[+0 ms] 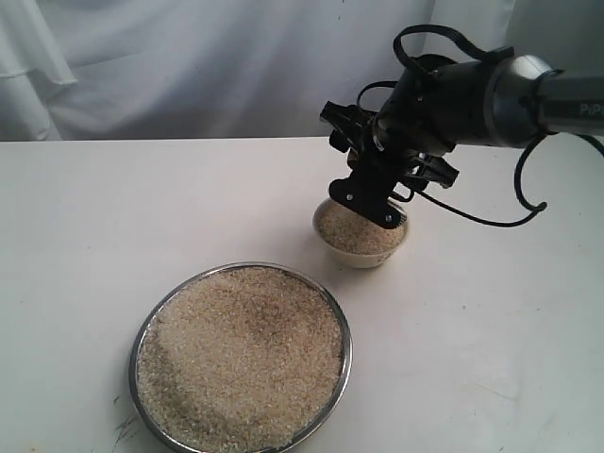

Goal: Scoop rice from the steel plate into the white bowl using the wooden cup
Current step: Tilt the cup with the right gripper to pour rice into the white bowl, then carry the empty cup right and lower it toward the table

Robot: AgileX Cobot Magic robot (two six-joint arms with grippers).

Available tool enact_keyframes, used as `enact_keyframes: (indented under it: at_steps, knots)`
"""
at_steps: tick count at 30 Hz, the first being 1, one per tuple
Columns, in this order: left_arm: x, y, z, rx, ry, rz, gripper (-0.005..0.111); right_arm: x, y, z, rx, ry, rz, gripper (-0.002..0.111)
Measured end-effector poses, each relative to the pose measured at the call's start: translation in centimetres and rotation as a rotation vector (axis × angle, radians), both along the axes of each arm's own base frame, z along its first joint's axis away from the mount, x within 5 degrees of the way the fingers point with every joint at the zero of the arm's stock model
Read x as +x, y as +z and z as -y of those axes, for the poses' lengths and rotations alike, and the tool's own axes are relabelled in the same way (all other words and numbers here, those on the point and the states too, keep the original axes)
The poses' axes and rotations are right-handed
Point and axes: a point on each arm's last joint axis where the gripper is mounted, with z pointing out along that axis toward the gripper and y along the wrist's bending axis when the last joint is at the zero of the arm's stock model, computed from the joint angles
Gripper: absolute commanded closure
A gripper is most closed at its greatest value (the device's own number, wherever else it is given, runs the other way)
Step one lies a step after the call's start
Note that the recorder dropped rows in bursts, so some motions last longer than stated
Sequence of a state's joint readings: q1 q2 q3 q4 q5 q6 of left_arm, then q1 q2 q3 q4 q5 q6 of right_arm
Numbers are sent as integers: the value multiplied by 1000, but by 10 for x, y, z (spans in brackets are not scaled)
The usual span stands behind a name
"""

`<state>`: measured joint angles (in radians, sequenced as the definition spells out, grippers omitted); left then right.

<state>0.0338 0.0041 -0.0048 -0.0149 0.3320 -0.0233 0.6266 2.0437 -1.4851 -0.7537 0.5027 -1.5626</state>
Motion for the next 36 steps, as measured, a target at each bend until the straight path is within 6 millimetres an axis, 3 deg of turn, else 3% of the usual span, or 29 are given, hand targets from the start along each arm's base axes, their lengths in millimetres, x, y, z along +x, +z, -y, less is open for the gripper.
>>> enact_keyframes:
  at_steps: [13,21,24,27,30,33,36]
  knots:
    - [0,0,0,0,0,0,107,-6,6,-10,-17,37,48,108]
    - [0,0,0,0,0,0,107,-14,28,-11,88,-33,68,108]
    - [0,0,0,0,0,0,107,-18,37,-4,301,-220,-2,108]
    - [0,0,0,0,0,0,107,-21,52,9,696,-515,-216,108]
    - [0,0,0,0,0,0,107,-26,75,18,1052,-663,-338,108]
    - [0,0,0,0,0,0,107,-44,104,31,1504,-781,-375,108]
    - [0,0,0,0,0,0,107,-67,94,53,1691,-919,-359,108]
